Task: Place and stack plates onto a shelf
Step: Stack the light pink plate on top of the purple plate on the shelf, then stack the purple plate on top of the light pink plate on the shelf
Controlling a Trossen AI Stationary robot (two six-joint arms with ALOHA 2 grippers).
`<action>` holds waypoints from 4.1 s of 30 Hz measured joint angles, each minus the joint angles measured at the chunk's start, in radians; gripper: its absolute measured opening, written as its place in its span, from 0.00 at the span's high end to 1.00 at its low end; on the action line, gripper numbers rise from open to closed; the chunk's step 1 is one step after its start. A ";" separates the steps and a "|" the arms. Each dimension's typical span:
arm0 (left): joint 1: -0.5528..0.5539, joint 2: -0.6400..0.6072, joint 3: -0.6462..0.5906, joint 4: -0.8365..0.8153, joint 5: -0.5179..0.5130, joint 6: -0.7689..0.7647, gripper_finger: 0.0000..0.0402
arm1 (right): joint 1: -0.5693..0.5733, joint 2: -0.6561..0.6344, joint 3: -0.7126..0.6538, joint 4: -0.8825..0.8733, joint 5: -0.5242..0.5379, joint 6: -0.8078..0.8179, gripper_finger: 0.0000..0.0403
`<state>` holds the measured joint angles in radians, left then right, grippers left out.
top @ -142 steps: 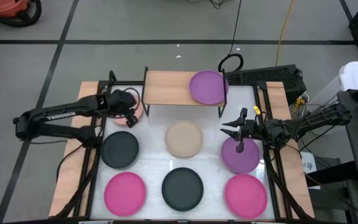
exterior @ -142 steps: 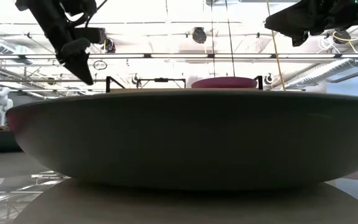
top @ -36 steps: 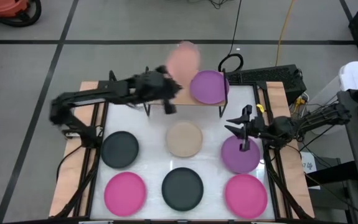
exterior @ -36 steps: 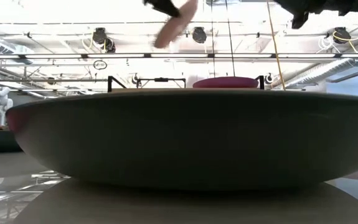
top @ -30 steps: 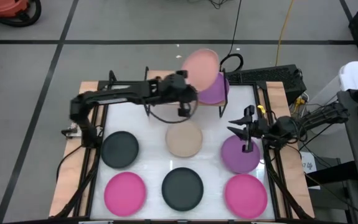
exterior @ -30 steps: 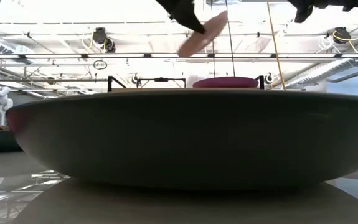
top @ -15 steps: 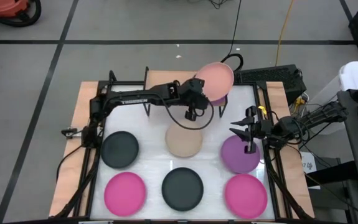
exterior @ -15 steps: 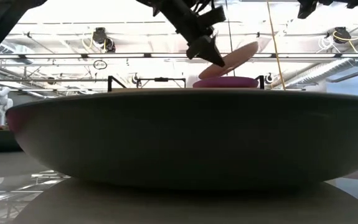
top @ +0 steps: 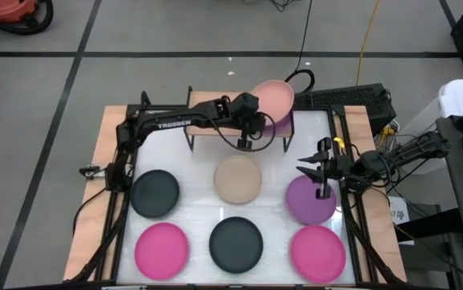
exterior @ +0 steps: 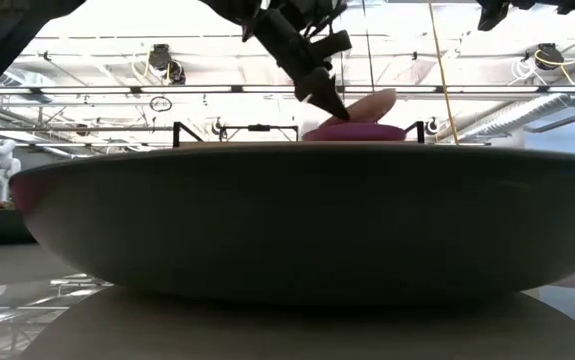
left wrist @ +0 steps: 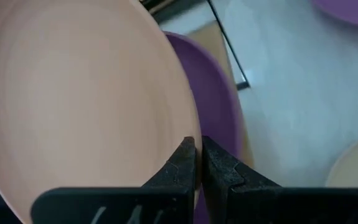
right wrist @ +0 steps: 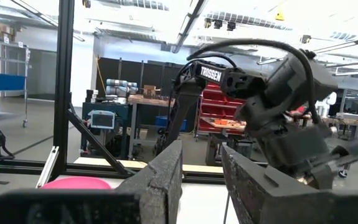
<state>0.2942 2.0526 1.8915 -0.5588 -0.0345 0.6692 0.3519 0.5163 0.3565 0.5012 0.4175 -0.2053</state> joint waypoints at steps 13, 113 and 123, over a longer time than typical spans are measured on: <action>-0.002 0.000 -0.001 -0.064 -0.007 -0.002 0.96 | 0.000 0.000 0.000 -0.008 0.000 -0.001 0.76; -0.341 -0.873 -1.299 1.100 -0.161 -0.723 0.78 | -0.076 0.788 0.328 -1.125 -0.260 1.079 0.84; -0.341 -0.873 -1.299 1.098 -0.161 -0.722 0.78 | -0.076 0.788 0.331 -1.177 -0.253 1.006 0.99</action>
<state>-0.0471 1.1797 0.5930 0.5396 -0.1951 -0.0532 0.2760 1.3041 0.6872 -0.6759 0.1642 0.8005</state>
